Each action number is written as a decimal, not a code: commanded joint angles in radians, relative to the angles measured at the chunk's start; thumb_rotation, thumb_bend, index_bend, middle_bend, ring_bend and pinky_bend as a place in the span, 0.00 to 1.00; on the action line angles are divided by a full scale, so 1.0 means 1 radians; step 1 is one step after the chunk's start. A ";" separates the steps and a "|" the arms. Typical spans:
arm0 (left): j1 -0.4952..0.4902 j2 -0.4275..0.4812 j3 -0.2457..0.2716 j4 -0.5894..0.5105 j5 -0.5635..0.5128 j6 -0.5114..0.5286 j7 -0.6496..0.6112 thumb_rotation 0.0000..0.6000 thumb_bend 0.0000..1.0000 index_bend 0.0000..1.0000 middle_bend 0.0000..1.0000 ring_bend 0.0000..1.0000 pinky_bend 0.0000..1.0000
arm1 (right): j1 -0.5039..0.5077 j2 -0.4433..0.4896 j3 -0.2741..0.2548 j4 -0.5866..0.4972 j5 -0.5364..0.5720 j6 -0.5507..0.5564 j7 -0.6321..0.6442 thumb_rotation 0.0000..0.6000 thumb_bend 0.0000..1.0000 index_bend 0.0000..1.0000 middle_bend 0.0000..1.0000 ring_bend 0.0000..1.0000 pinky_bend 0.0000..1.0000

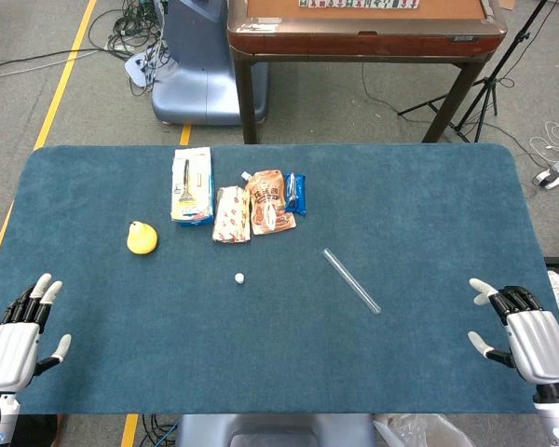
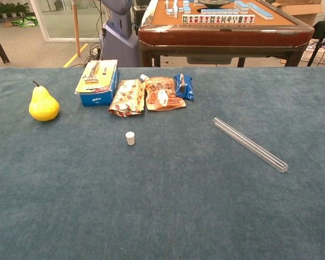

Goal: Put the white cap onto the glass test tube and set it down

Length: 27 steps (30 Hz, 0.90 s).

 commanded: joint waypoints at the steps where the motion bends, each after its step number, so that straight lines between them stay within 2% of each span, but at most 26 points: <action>1: -0.002 -0.001 -0.002 0.001 -0.004 -0.003 0.000 1.00 0.31 0.00 0.00 0.02 0.14 | 0.003 -0.003 0.002 0.000 0.005 -0.007 -0.003 1.00 0.21 0.22 0.40 0.30 0.24; 11: -0.005 -0.002 -0.005 0.003 -0.011 -0.007 0.001 1.00 0.31 0.00 0.00 0.02 0.14 | 0.026 -0.006 0.009 -0.013 0.012 -0.039 -0.019 1.00 0.21 0.22 0.42 0.33 0.29; 16: -0.005 0.001 -0.004 0.005 -0.012 -0.007 -0.003 1.00 0.31 0.00 0.00 0.02 0.14 | 0.051 -0.001 0.016 -0.031 0.010 -0.073 -0.035 1.00 0.21 0.22 0.44 0.38 0.39; 18: -0.005 0.001 -0.004 0.007 -0.011 -0.006 -0.003 1.00 0.31 0.00 0.00 0.02 0.14 | 0.064 0.001 0.021 -0.040 0.015 -0.091 -0.048 1.00 0.21 0.22 0.47 0.44 0.46; 21: -0.003 0.001 -0.004 0.009 -0.012 -0.003 -0.005 1.00 0.31 0.00 0.00 0.02 0.14 | 0.096 0.004 0.038 -0.060 0.034 -0.132 -0.077 1.00 0.20 0.25 0.58 0.61 0.66; 23: -0.003 0.000 -0.003 0.010 -0.012 -0.004 -0.006 1.00 0.31 0.00 0.00 0.02 0.14 | 0.123 0.003 0.051 -0.073 0.052 -0.170 -0.098 1.00 0.20 0.27 0.69 0.75 0.81; 27: -0.001 -0.001 -0.002 0.012 -0.014 -0.003 -0.006 1.00 0.31 0.00 0.00 0.02 0.14 | 0.182 -0.002 0.073 -0.098 0.097 -0.261 -0.147 1.00 0.20 0.29 0.87 0.93 0.96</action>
